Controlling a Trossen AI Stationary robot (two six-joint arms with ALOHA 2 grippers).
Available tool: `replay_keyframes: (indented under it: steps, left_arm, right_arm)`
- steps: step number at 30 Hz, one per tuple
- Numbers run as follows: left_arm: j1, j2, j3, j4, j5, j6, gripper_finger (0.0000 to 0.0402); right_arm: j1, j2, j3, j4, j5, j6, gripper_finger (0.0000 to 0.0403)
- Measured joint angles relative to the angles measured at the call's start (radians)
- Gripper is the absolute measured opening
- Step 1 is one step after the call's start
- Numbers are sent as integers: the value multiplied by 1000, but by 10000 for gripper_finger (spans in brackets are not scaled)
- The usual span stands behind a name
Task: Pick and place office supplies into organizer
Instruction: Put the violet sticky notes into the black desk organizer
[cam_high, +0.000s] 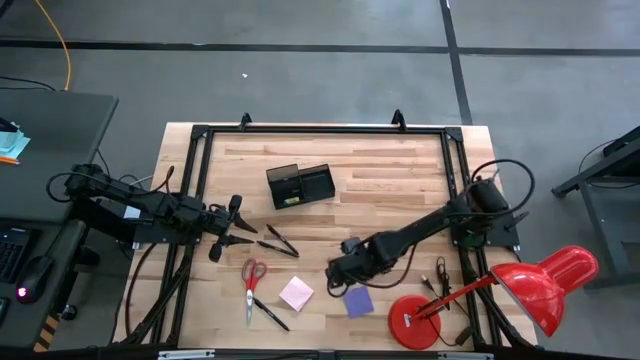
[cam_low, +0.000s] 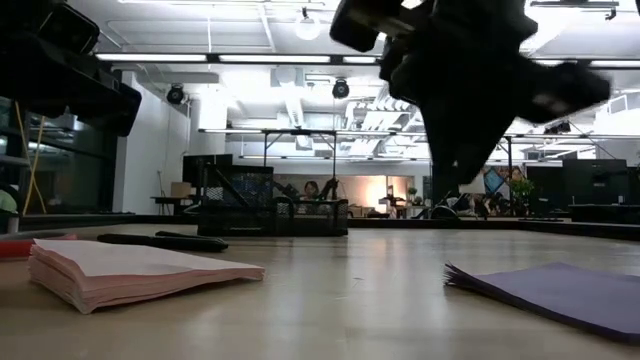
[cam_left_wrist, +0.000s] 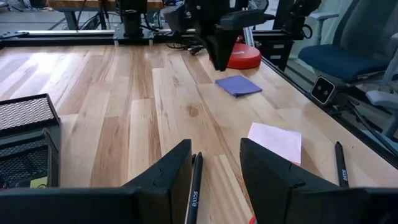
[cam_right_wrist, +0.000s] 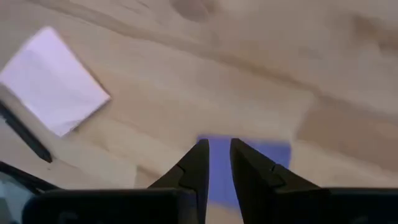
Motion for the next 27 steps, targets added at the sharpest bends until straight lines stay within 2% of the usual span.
replay_keyframes:
  steps: [2,8,17,27]
  left_arm:
    - [0,0,0,0,0,0,122]
    - [0,0,0,0,0,0,122]
    - [0,0,0,-1,0,0,122]
    - [0,0,0,0,0,0,122]
  right_arm:
    - [-7,14,29,-33,-64,31,56]
    - [-6,22,31,-48,-148,14,46]
    - [23,38,29,-42,-143,-71,42]
    - [62,43,30,2,-136,362,59]
